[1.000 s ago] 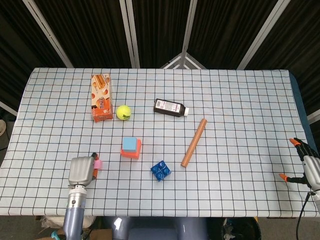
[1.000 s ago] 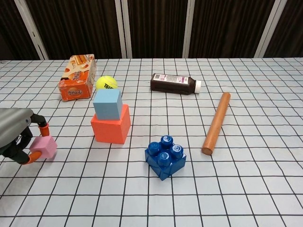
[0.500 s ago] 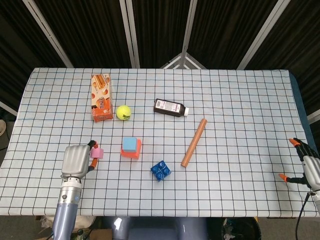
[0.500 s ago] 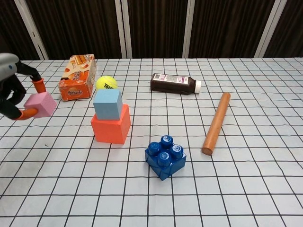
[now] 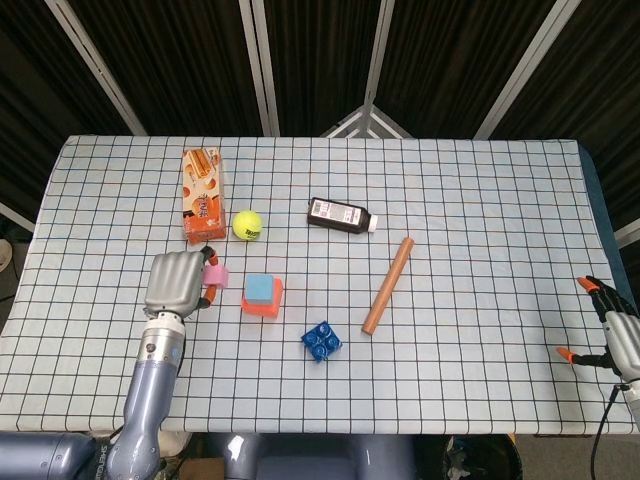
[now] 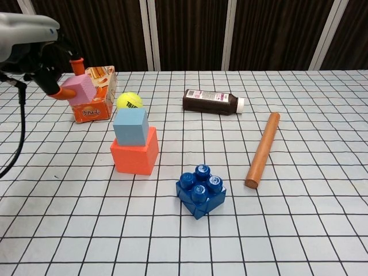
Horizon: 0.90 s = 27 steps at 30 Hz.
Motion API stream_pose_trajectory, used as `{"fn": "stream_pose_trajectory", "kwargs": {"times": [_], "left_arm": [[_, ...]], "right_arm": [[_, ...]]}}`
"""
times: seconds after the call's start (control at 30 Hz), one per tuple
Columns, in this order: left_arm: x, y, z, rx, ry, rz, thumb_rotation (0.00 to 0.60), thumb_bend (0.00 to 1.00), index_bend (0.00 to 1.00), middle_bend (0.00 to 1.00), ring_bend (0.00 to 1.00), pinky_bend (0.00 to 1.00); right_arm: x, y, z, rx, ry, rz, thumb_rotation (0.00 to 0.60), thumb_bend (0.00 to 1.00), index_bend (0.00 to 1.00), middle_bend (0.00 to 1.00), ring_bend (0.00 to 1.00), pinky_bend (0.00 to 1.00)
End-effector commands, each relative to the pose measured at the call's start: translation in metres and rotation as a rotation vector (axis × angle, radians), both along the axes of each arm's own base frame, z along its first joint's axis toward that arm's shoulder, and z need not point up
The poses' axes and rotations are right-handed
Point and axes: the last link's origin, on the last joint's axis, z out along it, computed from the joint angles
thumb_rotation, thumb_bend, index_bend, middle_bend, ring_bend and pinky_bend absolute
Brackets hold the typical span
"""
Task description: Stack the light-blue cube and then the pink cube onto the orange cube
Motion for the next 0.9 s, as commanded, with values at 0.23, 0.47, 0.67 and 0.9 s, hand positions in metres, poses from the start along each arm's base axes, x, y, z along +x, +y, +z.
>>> {"fn": "stream_pose_trajectory", "kwargs": {"times": [0.23, 0.47, 0.67, 0.9], "left_arm": [[0.021, 0.015, -0.014, -0.042, 0.016, -0.013, 0.6, 0.39, 0.43, 0.82, 0.8, 0.91], [0.028, 0.012, -0.029, -0.09, 0.036, -0.05, 0.6, 0.4, 0.43, 0.82, 0.8, 0.91], [0.033, 0.009, -0.034, -0.098, 0.055, -0.059, 0.6, 0.39, 0.43, 0.82, 0.79, 0.91], [0.039, 0.009, -0.039, -0.1, 0.071, -0.061, 0.6, 0.39, 0.44, 0.82, 0.79, 0.91]], "right_arm": [[-0.002, 0.0, 0.001, -0.001, -0.005, -0.004, 0.6, 0.07, 0.0, 0.04, 0.03, 0.12], [-0.002, 0.0, 0.001, -0.002, -0.009, -0.002, 0.6, 0.07, 0.0, 0.04, 0.03, 0.12], [-0.003, 0.0, 0.003, -0.005, -0.014, -0.001, 0.6, 0.07, 0.0, 0.04, 0.03, 0.12], [-0.004, 0.0, 0.005, -0.011, -0.021, -0.001, 0.6, 0.07, 0.0, 0.04, 0.03, 0.12]]}}
